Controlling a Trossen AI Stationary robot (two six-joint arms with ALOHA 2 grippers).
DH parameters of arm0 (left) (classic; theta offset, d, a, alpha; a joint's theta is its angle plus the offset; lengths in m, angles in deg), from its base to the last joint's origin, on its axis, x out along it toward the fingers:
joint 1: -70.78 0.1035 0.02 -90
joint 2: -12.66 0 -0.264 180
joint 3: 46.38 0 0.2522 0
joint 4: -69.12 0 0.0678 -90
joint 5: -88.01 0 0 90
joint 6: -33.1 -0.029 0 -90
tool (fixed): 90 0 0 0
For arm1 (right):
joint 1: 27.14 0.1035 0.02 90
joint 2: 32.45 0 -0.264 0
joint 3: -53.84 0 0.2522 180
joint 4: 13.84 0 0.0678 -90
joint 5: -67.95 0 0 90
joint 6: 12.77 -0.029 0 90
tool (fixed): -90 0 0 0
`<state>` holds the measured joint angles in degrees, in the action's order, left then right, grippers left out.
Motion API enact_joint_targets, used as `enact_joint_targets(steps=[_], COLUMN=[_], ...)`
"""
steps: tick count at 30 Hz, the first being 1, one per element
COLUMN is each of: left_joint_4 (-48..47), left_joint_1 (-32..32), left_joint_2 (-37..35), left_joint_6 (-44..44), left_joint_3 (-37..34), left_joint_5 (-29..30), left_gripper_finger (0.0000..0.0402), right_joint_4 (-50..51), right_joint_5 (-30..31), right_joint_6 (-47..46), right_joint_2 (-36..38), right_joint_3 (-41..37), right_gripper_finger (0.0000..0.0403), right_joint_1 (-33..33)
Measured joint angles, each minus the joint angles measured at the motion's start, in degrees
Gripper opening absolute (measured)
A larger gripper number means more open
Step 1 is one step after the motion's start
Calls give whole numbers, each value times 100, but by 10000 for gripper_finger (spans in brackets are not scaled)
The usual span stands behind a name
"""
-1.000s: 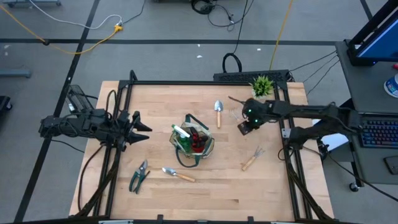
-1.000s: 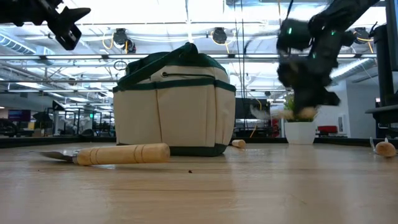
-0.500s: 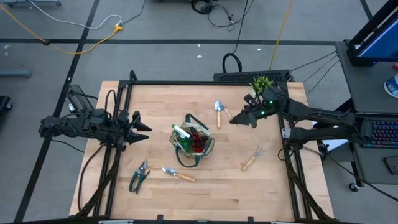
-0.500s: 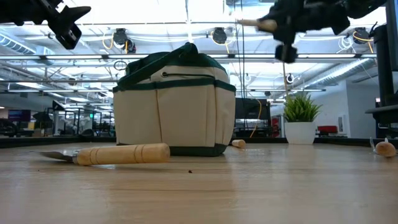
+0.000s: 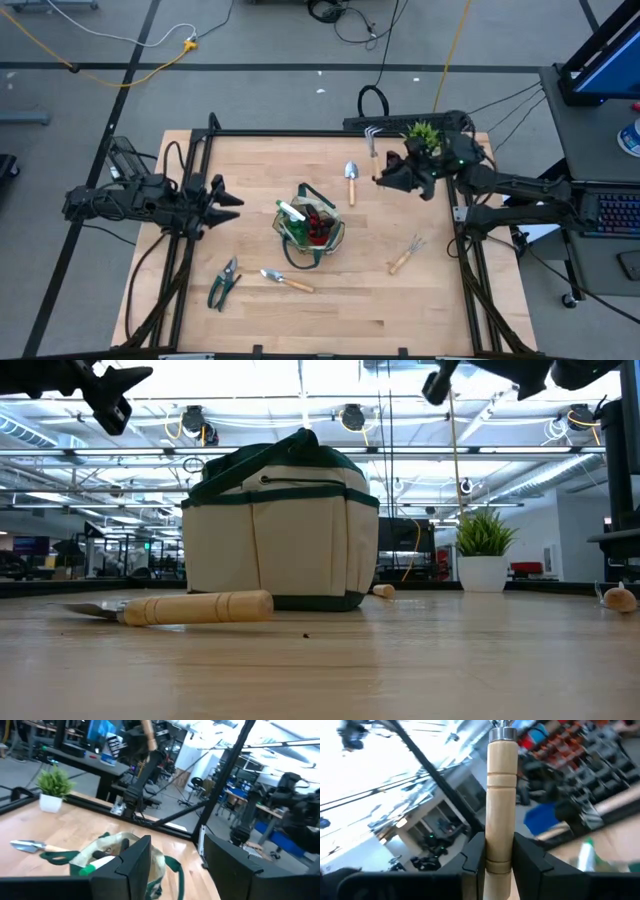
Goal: Pick & Place Garden tools in Gardening bag
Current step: Put the brown hand rake into the gardening bag
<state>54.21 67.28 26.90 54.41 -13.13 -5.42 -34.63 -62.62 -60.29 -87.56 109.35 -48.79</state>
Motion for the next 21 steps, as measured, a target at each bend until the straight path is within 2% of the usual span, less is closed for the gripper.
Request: enact_joint_targets(steps=[10,21], left_joint_4=[20,129], left_joint_1=[-2,0], left_joint_2=[0,0], left_joint_6=[-11,-51], left_joint_3=[0,0], left_joint_5=[399,410], left_gripper_finger=[186,186], right_joint_4=[-1589,-3535], right_joint_5=[-335,-888], right_joint_6=[122,131], right_joint_2=[4,9], right_joint_3=[2,2], right_gripper_finger=[61,61], right_joint_1=[0,0])
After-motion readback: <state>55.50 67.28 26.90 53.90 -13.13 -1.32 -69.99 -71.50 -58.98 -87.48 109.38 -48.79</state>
